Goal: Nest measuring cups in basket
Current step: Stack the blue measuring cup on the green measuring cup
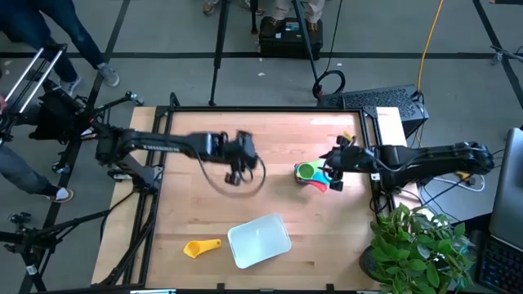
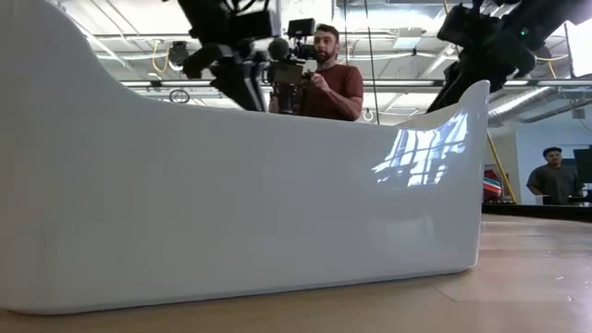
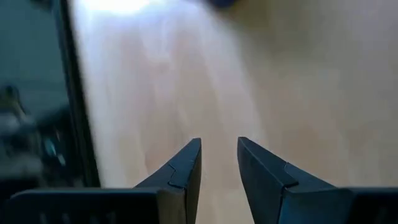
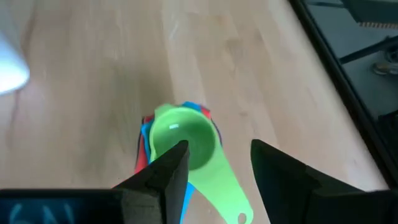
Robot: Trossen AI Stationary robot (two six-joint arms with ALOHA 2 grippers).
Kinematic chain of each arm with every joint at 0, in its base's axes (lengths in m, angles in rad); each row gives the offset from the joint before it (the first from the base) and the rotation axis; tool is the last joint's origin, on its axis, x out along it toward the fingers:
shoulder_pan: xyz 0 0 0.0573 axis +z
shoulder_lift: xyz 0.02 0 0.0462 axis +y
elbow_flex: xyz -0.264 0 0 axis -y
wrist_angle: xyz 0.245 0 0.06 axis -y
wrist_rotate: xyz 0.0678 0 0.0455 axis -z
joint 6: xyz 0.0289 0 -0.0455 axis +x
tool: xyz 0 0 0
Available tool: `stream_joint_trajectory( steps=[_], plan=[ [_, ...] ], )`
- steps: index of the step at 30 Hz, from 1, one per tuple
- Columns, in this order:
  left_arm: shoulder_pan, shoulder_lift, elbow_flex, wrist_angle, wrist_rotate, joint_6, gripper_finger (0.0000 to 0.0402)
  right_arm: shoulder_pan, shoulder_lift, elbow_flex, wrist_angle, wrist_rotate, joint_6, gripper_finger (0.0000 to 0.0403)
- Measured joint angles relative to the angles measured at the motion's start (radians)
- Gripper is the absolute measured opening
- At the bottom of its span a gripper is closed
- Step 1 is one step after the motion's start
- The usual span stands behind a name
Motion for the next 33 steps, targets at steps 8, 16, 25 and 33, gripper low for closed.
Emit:
stream_joint_trajectory(
  steps=[8, 16, 25, 33],
  plan=[
    [0.320, -0.173, -0.106, -0.235, 0.105, -0.113, 0.0108, -0.040, -0.017, 0.000, 0.060, -0.098, 0.029, 0.0165],
    [0.533, -0.259, -0.322, -0.229, 0.167, -0.063, 0.0108, -0.044, -0.001, 0.000, 0.083, -0.128, 0.030, 0.0165],
    [0.654, -0.196, -0.406, -0.206, 0.203, -0.022, 0.0108, -0.044, 0.000, 0.000, 0.089, -0.126, 0.021, 0.0165],
    [0.701, -0.099, -0.412, -0.201, 0.202, 0.014, 0.0108, -0.051, 0.000, 0.000, 0.090, -0.123, 0.011, 0.0165]
  ],
)
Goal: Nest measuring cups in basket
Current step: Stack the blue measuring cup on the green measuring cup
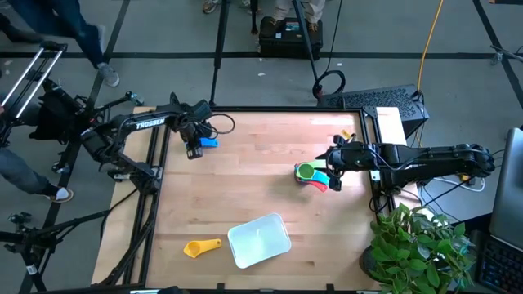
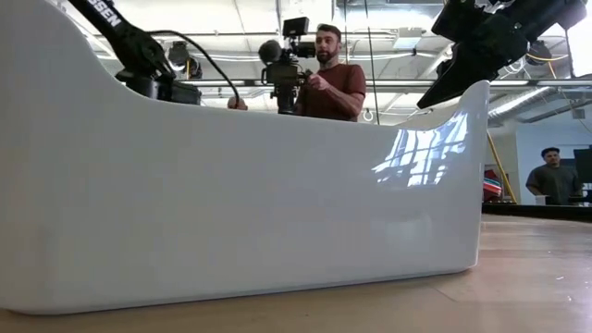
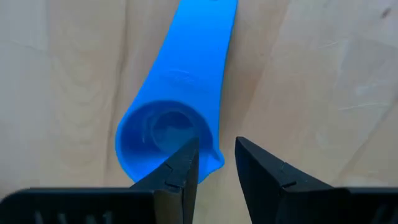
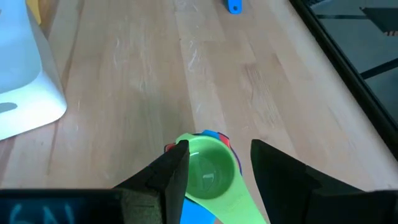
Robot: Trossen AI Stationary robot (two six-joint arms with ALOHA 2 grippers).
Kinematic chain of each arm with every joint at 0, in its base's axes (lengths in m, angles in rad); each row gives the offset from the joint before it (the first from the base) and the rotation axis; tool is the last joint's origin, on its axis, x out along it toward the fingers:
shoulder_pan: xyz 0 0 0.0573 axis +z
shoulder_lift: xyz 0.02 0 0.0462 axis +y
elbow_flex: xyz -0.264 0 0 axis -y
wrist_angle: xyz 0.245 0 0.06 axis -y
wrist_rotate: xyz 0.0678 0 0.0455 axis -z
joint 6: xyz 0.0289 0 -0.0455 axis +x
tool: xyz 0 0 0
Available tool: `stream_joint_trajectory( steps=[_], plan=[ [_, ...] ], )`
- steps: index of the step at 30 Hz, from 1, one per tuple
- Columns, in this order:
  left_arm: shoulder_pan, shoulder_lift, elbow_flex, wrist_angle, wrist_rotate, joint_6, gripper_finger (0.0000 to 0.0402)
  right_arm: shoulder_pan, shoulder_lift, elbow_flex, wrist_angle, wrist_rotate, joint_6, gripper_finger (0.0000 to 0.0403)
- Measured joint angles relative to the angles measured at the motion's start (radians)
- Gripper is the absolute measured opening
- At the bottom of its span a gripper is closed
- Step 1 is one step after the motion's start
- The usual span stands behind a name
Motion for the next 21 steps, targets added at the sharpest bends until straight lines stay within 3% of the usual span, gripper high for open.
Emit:
stream_joint_trajectory(
  steps=[14, 17, 21],
  plan=[
    [0.019, 0.157, 0.000, 0.088, -0.073, -0.009, 0.0105, -0.024, 0.000, 0.000, 0.005, 0.000, -0.023, 0.0165],
    [0.024, 0.178, 0.005, 0.087, -0.074, -0.020, 0.0079, -0.024, 0.000, 0.000, 0.006, 0.000, -0.024, 0.0165],
    [0.019, 0.180, 0.012, 0.084, -0.107, -0.044, 0.0016, -0.024, 0.000, 0.000, 0.008, 0.001, -0.031, 0.0165]
  ],
)
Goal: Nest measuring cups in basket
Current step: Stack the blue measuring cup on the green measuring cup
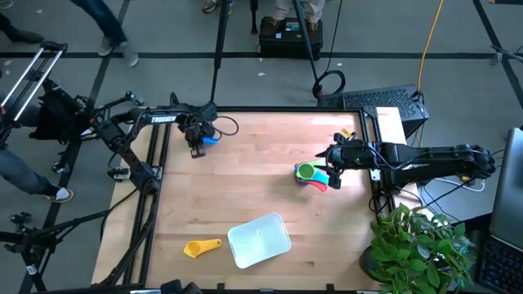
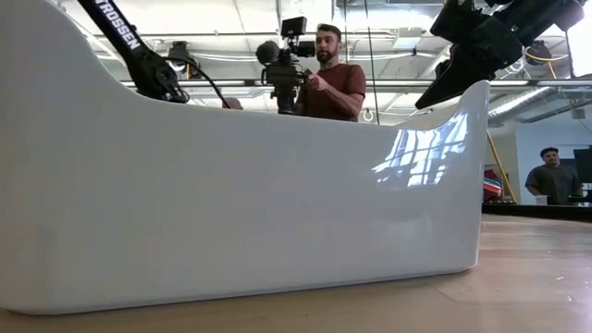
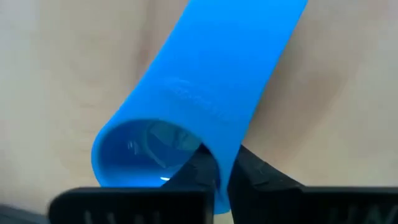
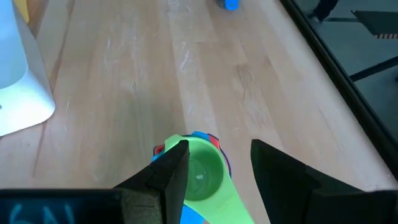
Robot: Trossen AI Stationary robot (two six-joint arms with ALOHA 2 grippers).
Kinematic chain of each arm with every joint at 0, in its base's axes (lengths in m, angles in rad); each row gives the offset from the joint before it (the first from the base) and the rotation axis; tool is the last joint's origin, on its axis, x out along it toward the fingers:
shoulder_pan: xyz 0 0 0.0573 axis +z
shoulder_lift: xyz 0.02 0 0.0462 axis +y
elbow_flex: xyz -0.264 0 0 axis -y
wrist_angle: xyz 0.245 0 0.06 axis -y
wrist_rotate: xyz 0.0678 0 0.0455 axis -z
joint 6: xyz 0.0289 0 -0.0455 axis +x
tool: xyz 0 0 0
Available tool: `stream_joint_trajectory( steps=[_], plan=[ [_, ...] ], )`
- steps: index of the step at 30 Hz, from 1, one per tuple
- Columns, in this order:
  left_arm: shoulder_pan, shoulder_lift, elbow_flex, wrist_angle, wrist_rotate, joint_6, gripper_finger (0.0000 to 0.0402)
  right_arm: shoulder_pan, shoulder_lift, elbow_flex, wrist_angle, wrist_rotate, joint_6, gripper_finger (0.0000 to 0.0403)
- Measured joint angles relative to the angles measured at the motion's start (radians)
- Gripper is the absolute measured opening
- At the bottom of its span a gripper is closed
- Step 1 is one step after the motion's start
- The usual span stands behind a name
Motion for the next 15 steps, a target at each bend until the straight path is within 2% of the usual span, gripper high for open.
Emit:
stream_joint_trajectory(
  steps=[7, 11, 15],
  plan=[
    [-0.059, -0.035, 0.076, -0.082, 0.000, -0.099, 0.0010, -0.003, 0.000, 0.000, 0.039, 0.002, 0.009, 0.0165],
    [-0.157, -0.037, 0.177, -0.178, -0.006, -0.206, 0.0010, -0.040, 0.039, 0.003, 0.107, -0.043, 0.036, 0.0165],
    [-0.273, -0.038, 0.301, -0.216, -0.001, -0.336, 0.0010, -0.082, 0.143, 0.070, 0.131, -0.083, 0.013, 0.0172]
  ],
)
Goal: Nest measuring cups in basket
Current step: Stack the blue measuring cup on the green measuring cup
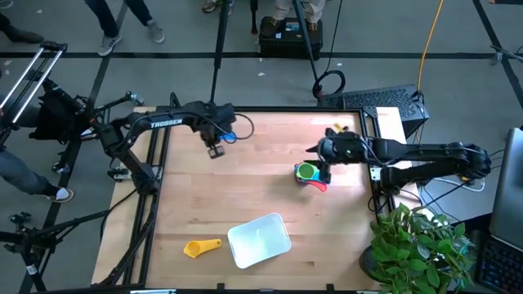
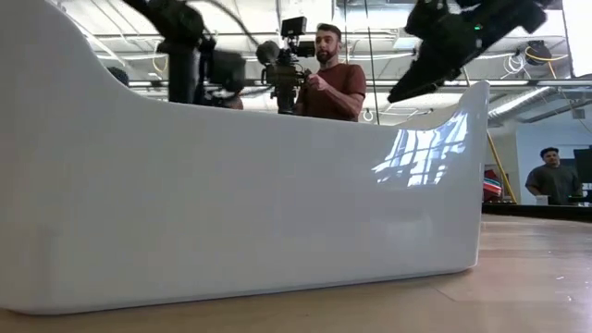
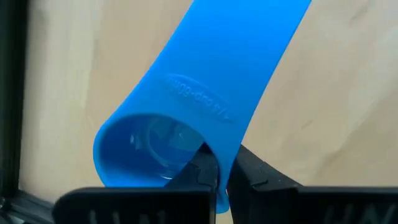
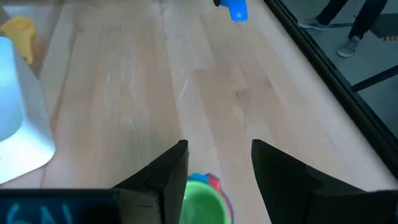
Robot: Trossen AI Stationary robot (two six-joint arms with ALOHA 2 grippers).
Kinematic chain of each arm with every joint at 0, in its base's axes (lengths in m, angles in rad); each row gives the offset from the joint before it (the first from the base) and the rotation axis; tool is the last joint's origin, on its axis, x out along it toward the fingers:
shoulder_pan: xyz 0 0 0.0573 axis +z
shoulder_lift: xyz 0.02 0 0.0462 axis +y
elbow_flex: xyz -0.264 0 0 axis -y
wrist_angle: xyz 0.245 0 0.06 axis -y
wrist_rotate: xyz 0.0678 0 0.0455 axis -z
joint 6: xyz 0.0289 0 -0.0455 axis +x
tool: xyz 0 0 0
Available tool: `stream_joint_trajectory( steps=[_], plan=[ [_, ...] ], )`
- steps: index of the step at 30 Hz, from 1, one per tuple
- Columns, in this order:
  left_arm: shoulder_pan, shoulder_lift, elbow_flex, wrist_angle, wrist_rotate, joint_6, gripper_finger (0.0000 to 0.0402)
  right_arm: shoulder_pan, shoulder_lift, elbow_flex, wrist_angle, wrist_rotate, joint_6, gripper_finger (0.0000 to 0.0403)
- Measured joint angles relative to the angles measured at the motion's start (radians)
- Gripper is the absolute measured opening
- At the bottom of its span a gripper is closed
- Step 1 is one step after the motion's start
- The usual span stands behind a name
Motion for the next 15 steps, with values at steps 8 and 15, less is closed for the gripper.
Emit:
stream_joint_trajectory(
  steps=[8, 15],
  plan=[
    [-0.151, 0.011, 0.198, -0.008, -0.004, -0.195, 0.0010, -0.063, 0.256, 0.199, 0.062, -0.023, -0.076, 0.0248],
    [-0.213, 0.089, 0.258, -0.007, -0.007, -0.241, 0.0010, -0.076, 0.404, 0.324, 0.120, -0.022, -0.110, 0.0293]
  ],
)
